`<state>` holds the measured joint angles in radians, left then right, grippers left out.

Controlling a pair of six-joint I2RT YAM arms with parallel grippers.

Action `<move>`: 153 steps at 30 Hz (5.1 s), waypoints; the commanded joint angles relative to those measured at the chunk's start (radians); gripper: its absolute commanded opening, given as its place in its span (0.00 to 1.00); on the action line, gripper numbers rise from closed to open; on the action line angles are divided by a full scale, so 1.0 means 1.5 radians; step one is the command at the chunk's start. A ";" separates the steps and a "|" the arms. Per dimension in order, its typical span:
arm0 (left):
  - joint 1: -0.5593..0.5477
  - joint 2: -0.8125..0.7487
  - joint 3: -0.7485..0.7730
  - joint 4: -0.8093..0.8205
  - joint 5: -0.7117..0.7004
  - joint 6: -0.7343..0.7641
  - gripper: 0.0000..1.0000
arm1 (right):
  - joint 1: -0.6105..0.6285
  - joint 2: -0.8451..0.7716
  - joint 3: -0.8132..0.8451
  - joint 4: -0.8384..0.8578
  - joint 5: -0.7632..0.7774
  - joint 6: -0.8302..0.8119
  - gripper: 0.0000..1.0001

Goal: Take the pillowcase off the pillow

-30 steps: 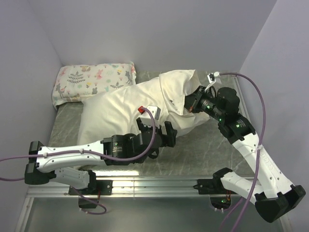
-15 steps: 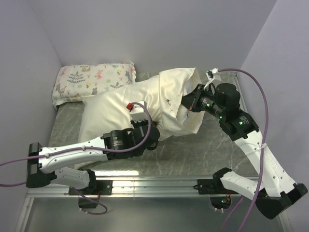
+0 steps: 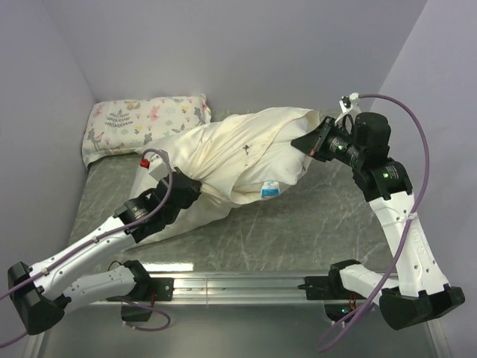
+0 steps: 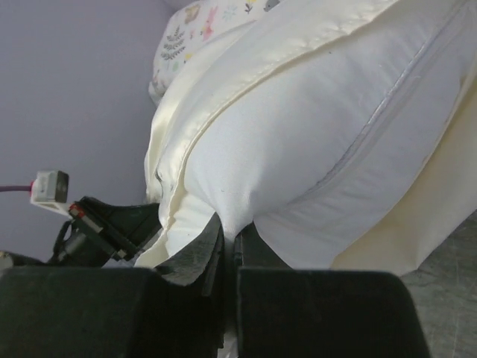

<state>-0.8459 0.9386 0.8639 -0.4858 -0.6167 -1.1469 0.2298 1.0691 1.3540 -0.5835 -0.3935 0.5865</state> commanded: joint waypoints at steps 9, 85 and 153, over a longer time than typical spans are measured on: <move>0.156 0.025 -0.016 -0.080 0.006 0.110 0.01 | -0.042 -0.100 -0.084 0.206 -0.063 0.032 0.00; 0.113 0.760 0.841 -0.238 0.421 0.598 0.87 | 0.284 -0.227 -0.697 0.371 0.291 0.092 0.00; -0.013 0.464 0.769 -0.226 -0.035 0.518 0.88 | 0.181 -0.048 0.036 0.033 0.365 -0.103 0.00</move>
<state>-0.7963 1.7164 2.1048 -0.7959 -0.5167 -0.3225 0.4965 0.9920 1.3121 -0.6243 0.0288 0.4686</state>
